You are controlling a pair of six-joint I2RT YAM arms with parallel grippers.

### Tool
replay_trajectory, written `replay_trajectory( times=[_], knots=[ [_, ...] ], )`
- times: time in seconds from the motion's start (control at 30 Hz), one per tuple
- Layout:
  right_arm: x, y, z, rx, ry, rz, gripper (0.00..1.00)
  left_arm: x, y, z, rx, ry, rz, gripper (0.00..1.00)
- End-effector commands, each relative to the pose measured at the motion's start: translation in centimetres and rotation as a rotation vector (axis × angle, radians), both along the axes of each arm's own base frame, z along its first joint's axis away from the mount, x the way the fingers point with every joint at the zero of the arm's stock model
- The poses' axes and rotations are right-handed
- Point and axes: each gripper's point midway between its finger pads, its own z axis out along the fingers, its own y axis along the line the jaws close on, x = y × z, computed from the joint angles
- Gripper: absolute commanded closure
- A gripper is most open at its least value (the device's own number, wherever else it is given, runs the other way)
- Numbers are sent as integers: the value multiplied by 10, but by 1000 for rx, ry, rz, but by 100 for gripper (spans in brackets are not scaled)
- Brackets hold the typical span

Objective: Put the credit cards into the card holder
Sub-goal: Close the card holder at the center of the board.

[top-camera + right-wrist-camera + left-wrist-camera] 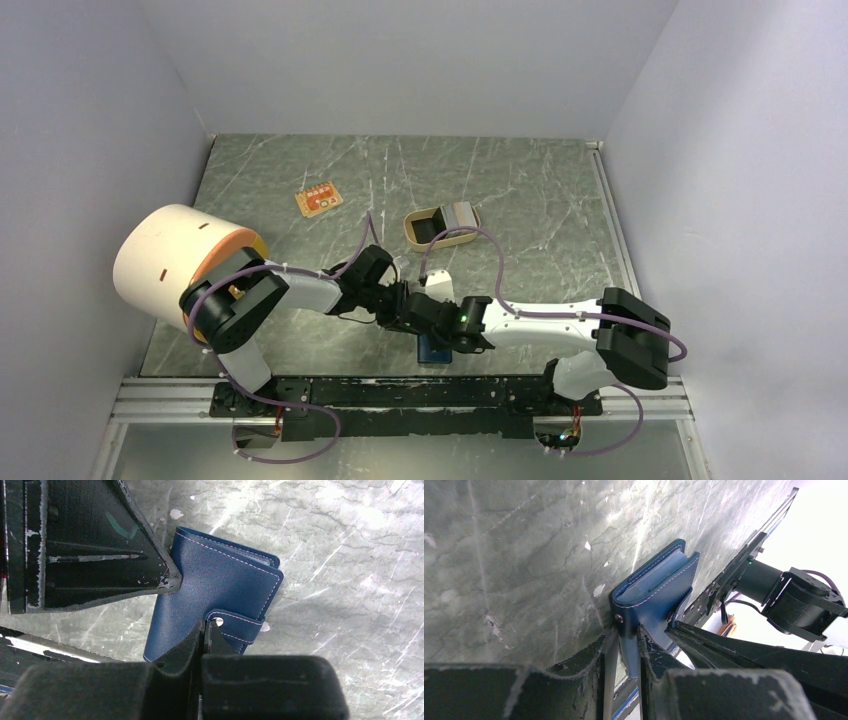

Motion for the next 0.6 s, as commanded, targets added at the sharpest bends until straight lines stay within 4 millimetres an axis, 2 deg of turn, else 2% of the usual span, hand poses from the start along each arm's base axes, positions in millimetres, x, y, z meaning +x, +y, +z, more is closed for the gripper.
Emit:
replay_trajectory(
  times=[0.0,0.13,0.27,0.4,0.57],
  knots=[
    [-4,3,4,7,23,11,100,-4,0,-5,9,5,-16,75],
    [-3,2,6,-11,21,13,100,-4,-1,-5,7,7,-17,75],
    [-3,10,11,17,26,28,100,-3,-1,-4,6,4,-16,75],
    [-3,18,23,77,25,26,87,0,-2,3,10,-18,-17,75],
    [-1,14,35,122,17,1,77,10,-5,20,6,-52,5,72]
  ],
)
